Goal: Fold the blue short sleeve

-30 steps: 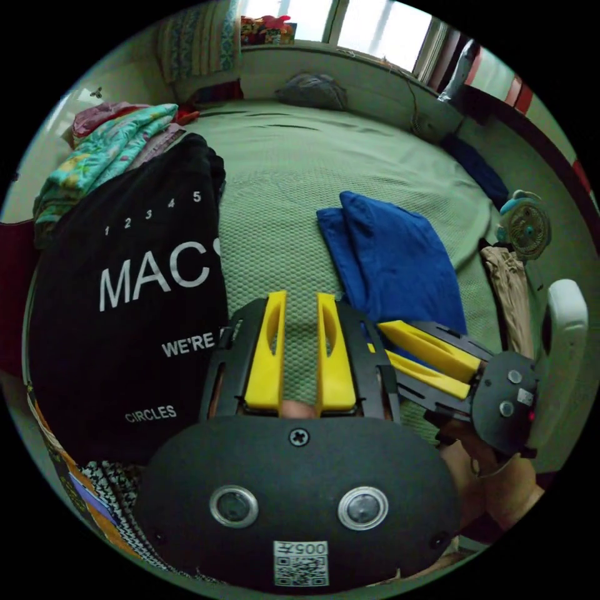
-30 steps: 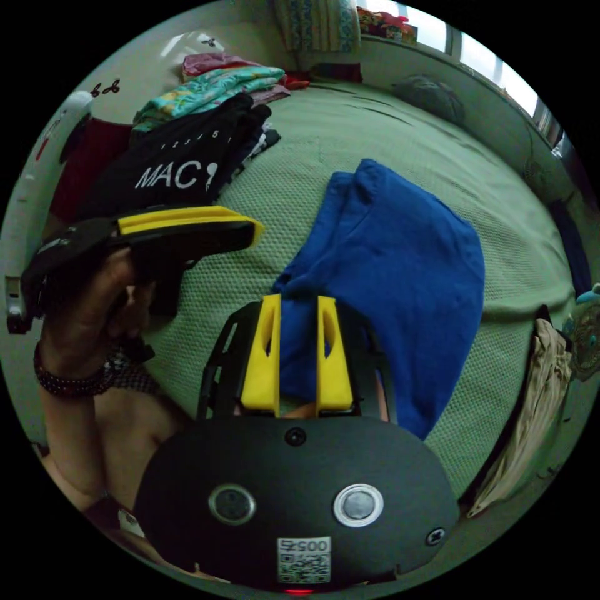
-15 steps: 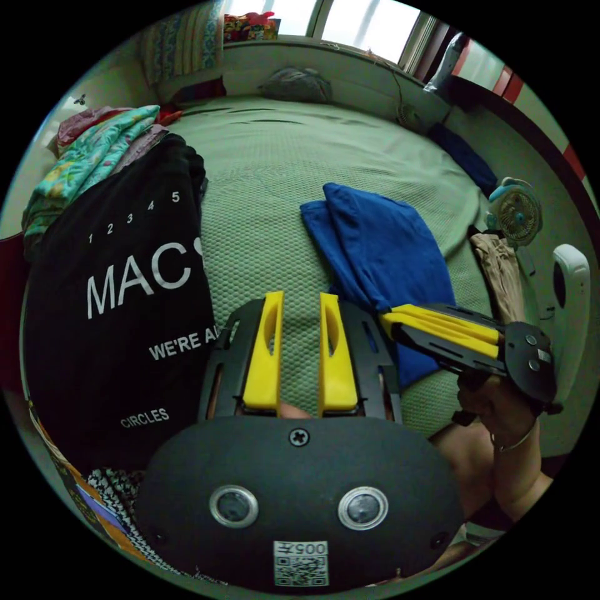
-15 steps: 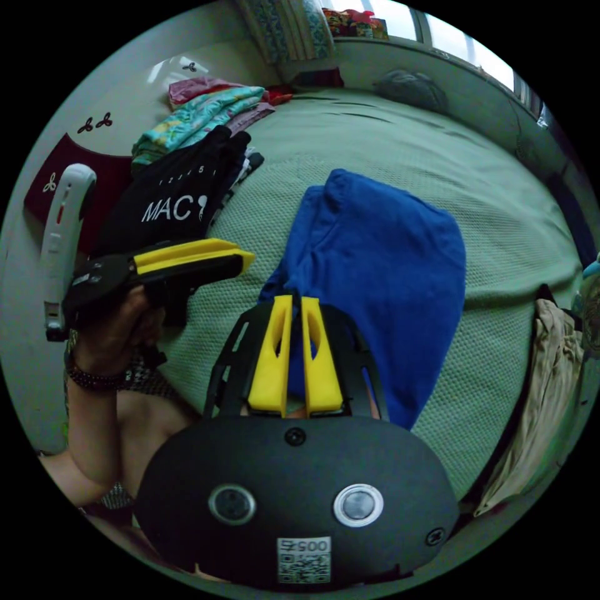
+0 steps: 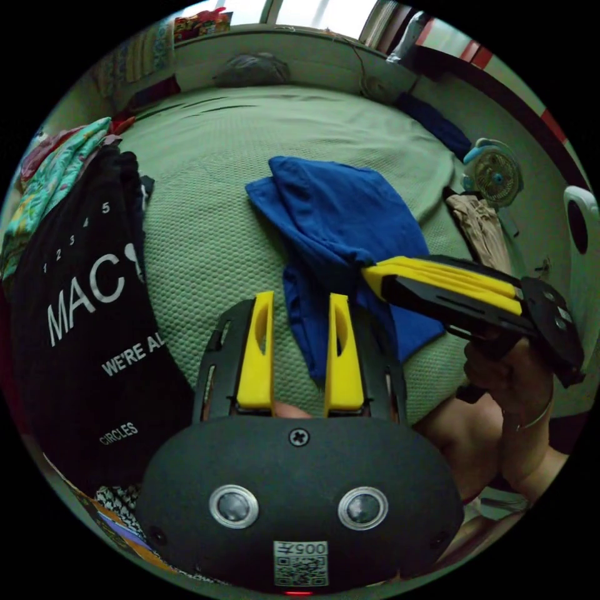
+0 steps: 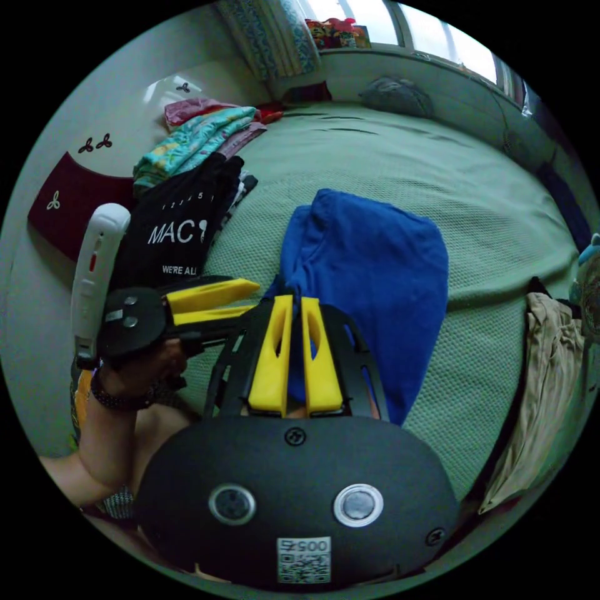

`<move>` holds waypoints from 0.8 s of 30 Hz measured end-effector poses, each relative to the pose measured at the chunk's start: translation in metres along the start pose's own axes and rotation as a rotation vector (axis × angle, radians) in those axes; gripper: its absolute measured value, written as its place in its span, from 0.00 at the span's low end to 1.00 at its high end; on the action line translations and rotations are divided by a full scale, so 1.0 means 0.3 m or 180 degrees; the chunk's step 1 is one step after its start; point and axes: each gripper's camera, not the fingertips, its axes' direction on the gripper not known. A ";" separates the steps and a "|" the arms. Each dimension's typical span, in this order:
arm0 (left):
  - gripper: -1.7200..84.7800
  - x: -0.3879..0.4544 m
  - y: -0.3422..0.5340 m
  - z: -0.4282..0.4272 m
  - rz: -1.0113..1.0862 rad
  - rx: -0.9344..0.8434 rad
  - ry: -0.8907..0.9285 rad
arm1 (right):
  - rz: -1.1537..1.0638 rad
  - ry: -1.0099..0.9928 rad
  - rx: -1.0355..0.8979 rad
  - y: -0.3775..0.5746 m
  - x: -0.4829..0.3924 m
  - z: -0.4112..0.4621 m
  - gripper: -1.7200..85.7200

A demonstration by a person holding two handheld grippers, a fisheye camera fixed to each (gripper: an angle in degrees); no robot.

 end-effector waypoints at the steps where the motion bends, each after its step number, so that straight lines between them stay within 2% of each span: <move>1: 0.17 0.012 -0.002 0.007 0.0017 0.0005 -0.0008 | -0.0036 -0.0032 -0.0021 -0.001 0.001 0.003 0.02; 9: 0.17 0.055 -0.018 0.062 0.0041 -0.0053 -0.0075 | 0.0003 -0.0133 0.0077 -0.017 0.026 -0.024 0.15; 15: 0.18 0.077 -0.027 0.084 0.0065 -0.0064 -0.0072 | 0.0078 -0.0096 -0.0001 -0.036 0.048 0.010 0.16; 24: 0.20 0.092 -0.042 0.103 0.0042 -0.0063 0.0093 | -0.0042 0.0450 -0.0187 -0.052 0.043 0.075 0.12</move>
